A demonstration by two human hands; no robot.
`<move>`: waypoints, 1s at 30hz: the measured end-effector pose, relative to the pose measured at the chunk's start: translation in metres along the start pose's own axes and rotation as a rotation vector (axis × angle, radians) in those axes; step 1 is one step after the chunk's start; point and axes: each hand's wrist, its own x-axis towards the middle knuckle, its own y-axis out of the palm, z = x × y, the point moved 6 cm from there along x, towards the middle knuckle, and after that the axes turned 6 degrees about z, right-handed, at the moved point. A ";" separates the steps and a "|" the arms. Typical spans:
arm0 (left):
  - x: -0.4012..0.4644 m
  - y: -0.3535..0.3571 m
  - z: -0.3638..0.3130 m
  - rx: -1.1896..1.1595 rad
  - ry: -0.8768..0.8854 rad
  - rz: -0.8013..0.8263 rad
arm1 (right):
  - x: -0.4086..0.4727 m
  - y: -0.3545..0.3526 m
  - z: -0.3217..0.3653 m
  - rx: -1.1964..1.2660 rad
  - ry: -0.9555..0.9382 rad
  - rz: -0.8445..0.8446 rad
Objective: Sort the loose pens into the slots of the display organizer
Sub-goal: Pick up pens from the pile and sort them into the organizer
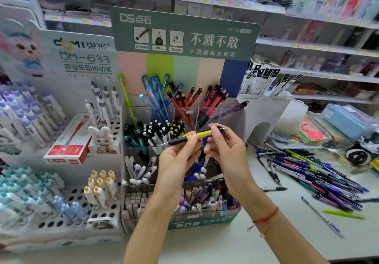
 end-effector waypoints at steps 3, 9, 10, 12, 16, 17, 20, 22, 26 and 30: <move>0.004 -0.018 -0.014 0.498 0.206 -0.090 | 0.011 -0.010 0.021 -0.233 -0.229 -0.140; 0.012 -0.046 -0.013 1.566 0.601 -0.227 | 0.039 0.002 0.023 -0.941 -0.361 -0.029; 0.015 -0.047 -0.009 1.608 0.569 -0.205 | 0.042 0.010 0.014 -1.064 -0.352 0.019; 0.018 -0.046 -0.004 1.689 0.527 -0.167 | 0.050 0.023 0.002 -1.205 -0.399 0.062; 0.021 -0.048 -0.002 1.768 0.471 -0.124 | 0.072 0.034 -0.019 -1.308 -0.368 0.115; 0.021 -0.049 -0.002 1.776 0.463 -0.119 | 0.072 0.034 -0.026 -1.306 -0.339 0.141; 0.020 -0.052 -0.001 1.755 0.459 -0.101 | 0.056 0.035 -0.035 -1.299 -0.421 0.145; 0.019 -0.053 -0.001 1.746 0.458 -0.086 | 0.044 0.034 -0.039 -1.358 -0.513 0.146; 0.014 -0.048 -0.001 1.716 0.480 -0.121 | 0.034 0.023 -0.041 -1.337 -0.544 0.166; 0.002 -0.019 -0.002 1.630 0.626 -0.154 | 0.016 -0.014 -0.020 -1.235 -0.619 0.255</move>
